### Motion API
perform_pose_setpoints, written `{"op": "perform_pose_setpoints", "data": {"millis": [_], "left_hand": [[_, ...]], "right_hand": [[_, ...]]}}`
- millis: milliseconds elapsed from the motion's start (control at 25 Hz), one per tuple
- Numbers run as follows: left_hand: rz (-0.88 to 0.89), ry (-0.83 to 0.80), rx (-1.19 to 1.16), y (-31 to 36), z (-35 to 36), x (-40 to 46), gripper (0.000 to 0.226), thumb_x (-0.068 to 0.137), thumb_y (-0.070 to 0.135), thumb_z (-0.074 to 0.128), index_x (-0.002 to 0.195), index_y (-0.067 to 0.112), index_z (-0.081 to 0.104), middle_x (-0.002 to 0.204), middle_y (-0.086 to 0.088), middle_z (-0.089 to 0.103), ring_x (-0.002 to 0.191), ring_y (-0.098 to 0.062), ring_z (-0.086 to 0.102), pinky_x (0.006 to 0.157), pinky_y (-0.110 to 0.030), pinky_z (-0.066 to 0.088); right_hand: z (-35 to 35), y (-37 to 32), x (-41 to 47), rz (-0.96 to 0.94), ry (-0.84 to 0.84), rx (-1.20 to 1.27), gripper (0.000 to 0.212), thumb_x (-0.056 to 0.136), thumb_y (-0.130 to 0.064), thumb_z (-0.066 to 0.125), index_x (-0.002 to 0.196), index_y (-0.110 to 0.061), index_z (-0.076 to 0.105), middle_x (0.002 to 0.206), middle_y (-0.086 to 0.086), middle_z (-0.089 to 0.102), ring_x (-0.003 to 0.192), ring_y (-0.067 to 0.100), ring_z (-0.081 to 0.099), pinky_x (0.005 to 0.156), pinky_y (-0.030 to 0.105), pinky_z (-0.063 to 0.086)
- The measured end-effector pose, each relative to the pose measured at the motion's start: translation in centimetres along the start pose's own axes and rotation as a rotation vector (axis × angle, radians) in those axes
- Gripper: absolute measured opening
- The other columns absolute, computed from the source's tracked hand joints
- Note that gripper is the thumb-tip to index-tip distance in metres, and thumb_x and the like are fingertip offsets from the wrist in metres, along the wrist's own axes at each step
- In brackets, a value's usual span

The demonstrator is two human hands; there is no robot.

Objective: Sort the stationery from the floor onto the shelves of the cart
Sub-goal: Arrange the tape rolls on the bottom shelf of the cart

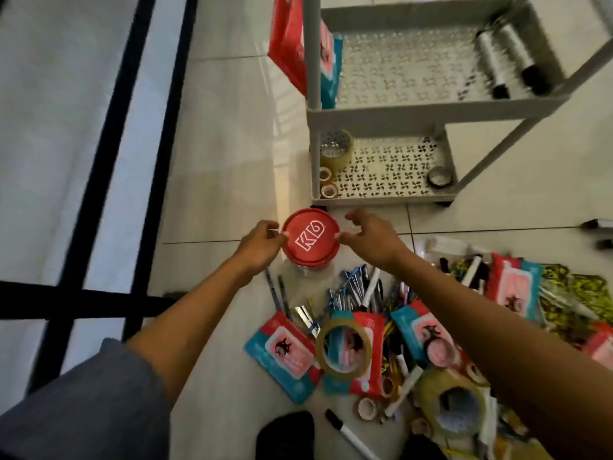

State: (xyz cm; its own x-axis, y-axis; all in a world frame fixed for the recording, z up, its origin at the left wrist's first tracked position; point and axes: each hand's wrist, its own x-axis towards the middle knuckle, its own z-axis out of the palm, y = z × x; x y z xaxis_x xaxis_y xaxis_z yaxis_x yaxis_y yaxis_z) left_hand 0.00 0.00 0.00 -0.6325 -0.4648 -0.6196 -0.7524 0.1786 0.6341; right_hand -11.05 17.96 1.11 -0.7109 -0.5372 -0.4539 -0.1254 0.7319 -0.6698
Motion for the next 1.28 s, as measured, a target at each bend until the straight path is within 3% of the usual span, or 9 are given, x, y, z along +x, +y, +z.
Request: {"op": "perform_pose_setpoints", "data": {"millis": [120,240,480,680,760,880,1000,1120,1280], "left_hand": [[-0.002,-0.042,-0.189,-2.0,2.8,2.6,0.055,0.097,0.042,0.048,0.145,0.02,0.031,0.142,-0.007,0.045,0.122,-0.028,0.05,0.085,-0.038,0.048],[0.046,-0.032,-0.321,-3.0,4.3,3.6,0.046,0.098,0.042,0.045,0.139,0.021,0.04,0.133,-0.007,0.054,0.112,-0.024,0.057,0.081,-0.036,0.052],[0.113,0.044,-0.335,-3.0,4.7,3.0,0.047,0.095,0.042,0.05,0.134,0.015,0.05,0.122,-0.009,0.062,0.104,-0.026,0.063,0.075,-0.035,0.056],[0.198,0.072,-0.322,-0.5,4.6,2.2,0.043,0.094,0.043,0.053,0.124,0.013,0.059,0.111,-0.009,0.068,0.094,-0.026,0.068,0.071,-0.038,0.059],[0.233,0.054,-0.289,1.0,5.1,1.5,0.044,0.093,0.045,0.055,0.122,0.012,0.061,0.108,-0.008,0.07,0.091,-0.026,0.069,0.071,-0.039,0.06],[0.331,0.065,-0.244,3.9,6.1,0.5,0.036,0.094,0.045,0.051,0.115,0.018,0.063,0.107,-0.006,0.07,0.09,-0.021,0.069,0.076,-0.037,0.059],[0.462,-0.16,-0.197,5.5,6.7,0.1,0.025,0.093,0.041,0.047,0.115,0.036,0.056,0.114,0.011,0.063,0.096,0.0,0.061,0.079,-0.017,0.05],[0.665,-0.39,-0.006,5.4,9.3,0.8,0.091,0.083,0.023,0.072,0.148,0.039,0.011,0.129,0.028,0.041,0.109,0.025,0.044,0.084,-0.004,0.045],[0.831,-0.027,-0.056,7.3,13.3,2.6,0.124,0.049,0.047,0.088,0.148,0.023,0.019,0.139,0.009,0.047,0.125,-0.001,0.047,0.099,-0.016,0.043]], "right_hand": [[2.3,2.4,2.7,0.009,-0.083,0.073,0.067,0.09,-0.036,0.062,0.146,-0.016,0.03,0.148,0.012,0.04,0.13,0.031,0.043,0.106,0.039,0.037],[4.5,3.5,3.9,0.004,-0.147,0.327,0.057,0.092,-0.03,0.059,0.142,-0.023,0.034,0.142,0.012,0.047,0.123,0.031,0.05,0.104,0.049,0.043],[5.4,4.4,2.8,-0.036,-0.114,0.502,0.052,0.089,-0.026,0.064,0.136,-0.02,0.043,0.129,0.006,0.056,0.115,0.025,0.057,0.095,0.042,0.052],[3.4,5.5,0.3,-0.226,-0.101,0.368,0.094,0.067,-0.039,0.084,0.141,-0.029,0.029,0.126,-0.012,0.052,0.112,0.003,0.053,0.091,0.017,0.043],[2.5,5.5,-0.5,-0.306,0.038,0.262,0.106,0.059,-0.037,0.089,0.142,-0.029,0.022,0.127,-0.01,0.05,0.112,0.003,0.051,0.088,0.009,0.039],[0.9,5.6,-1.6,-0.341,0.282,0.217,0.112,0.053,-0.046,0.089,0.142,-0.024,0.025,0.127,-0.009,0.052,0.112,0.005,0.052,0.09,0.014,0.043],[-2.1,6.7,-2.1,-0.308,0.388,0.233,0.11,0.051,-0.052,0.088,0.141,-0.025,0.029,0.122,-0.014,0.053,0.11,0.004,0.054,0.09,0.015,0.044],[-4.7,7.6,-2.3,-0.263,0.417,0.272,0.108,0.051,-0.049,0.089,0.141,-0.027,0.032,0.121,-0.017,0.054,0.108,0.0,0.055,0.088,0.011,0.043],[-6.4,7.6,-2.1,-0.264,0.371,0.408,0.102,0.059,-0.037,0.088,0.142,-0.035,0.029,0.123,-0.021,0.052,0.108,-0.01,0.05,0.079,0.003,0.042]]}}
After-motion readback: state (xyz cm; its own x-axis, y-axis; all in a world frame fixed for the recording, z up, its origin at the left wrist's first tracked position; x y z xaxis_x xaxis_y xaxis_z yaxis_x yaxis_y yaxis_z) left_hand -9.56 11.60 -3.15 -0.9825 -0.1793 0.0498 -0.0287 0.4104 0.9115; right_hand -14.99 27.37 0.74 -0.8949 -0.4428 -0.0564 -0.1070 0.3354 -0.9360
